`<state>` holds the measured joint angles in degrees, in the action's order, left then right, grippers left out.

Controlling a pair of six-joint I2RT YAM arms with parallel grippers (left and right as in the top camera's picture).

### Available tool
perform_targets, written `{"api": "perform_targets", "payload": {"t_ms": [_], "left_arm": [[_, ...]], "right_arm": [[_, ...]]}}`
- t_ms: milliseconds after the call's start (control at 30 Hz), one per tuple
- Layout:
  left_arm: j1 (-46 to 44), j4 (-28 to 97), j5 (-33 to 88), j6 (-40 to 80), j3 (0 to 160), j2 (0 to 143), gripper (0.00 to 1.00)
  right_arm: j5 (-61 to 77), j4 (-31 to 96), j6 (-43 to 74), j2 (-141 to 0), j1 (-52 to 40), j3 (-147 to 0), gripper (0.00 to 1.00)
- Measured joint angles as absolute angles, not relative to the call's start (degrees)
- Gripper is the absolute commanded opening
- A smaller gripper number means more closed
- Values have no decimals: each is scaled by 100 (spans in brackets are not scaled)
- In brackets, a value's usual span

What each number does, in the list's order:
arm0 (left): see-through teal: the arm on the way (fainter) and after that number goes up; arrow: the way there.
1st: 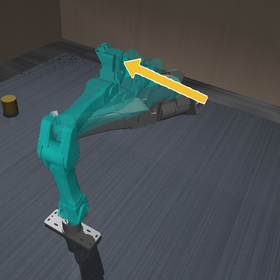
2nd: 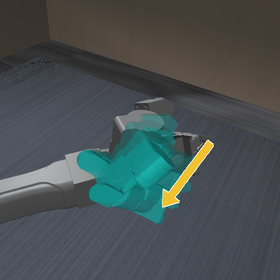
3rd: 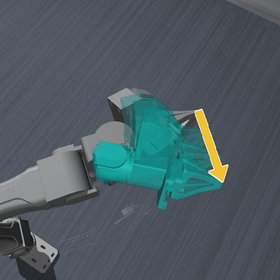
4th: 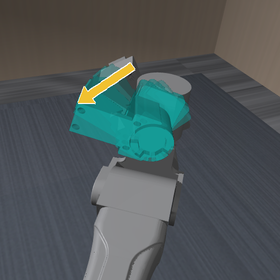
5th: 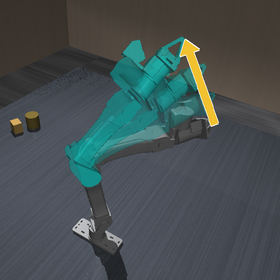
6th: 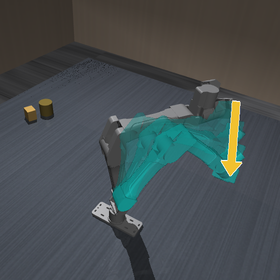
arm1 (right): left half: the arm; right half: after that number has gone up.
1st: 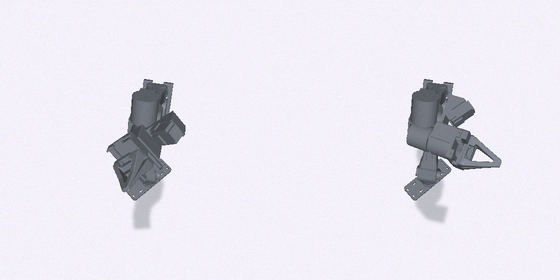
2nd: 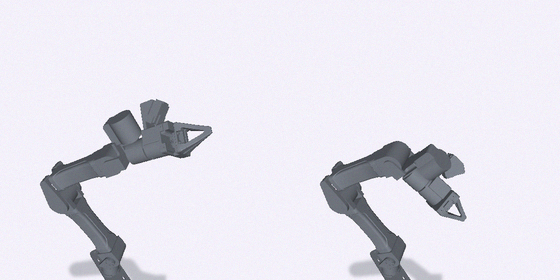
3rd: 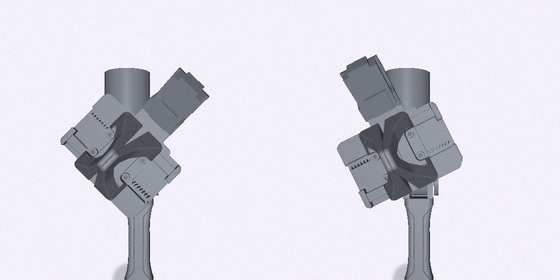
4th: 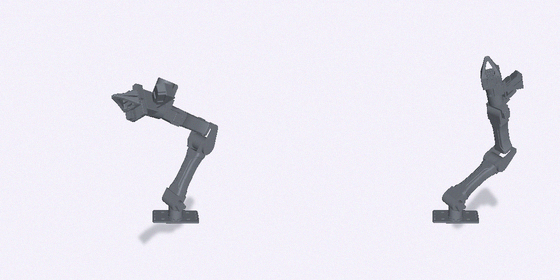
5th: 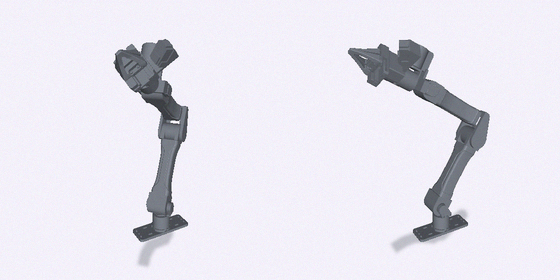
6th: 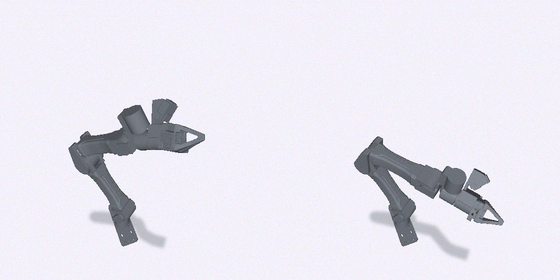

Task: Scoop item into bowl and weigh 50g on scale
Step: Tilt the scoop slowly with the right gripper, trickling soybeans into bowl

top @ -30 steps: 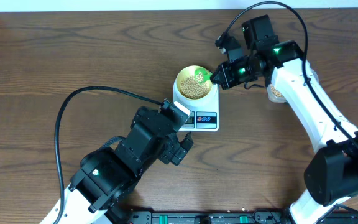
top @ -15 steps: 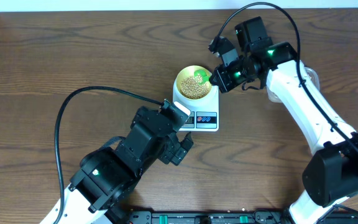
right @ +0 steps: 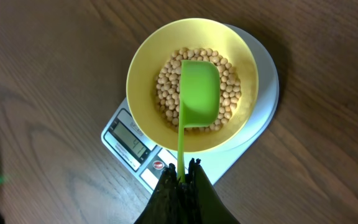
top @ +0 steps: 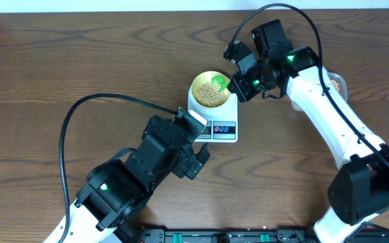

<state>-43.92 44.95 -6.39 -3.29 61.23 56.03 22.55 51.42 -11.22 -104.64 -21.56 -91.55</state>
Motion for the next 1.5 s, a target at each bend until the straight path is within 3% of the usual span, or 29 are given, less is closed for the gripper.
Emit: {"api": "perform_targets", "payload": {"t_ms": [1500], "left_arm": [[-4392,4495,-639,-329,6123,5603,98]], "right_arm": [[2099,4984,-1269,-10464,-2388,-9157,1]]}}
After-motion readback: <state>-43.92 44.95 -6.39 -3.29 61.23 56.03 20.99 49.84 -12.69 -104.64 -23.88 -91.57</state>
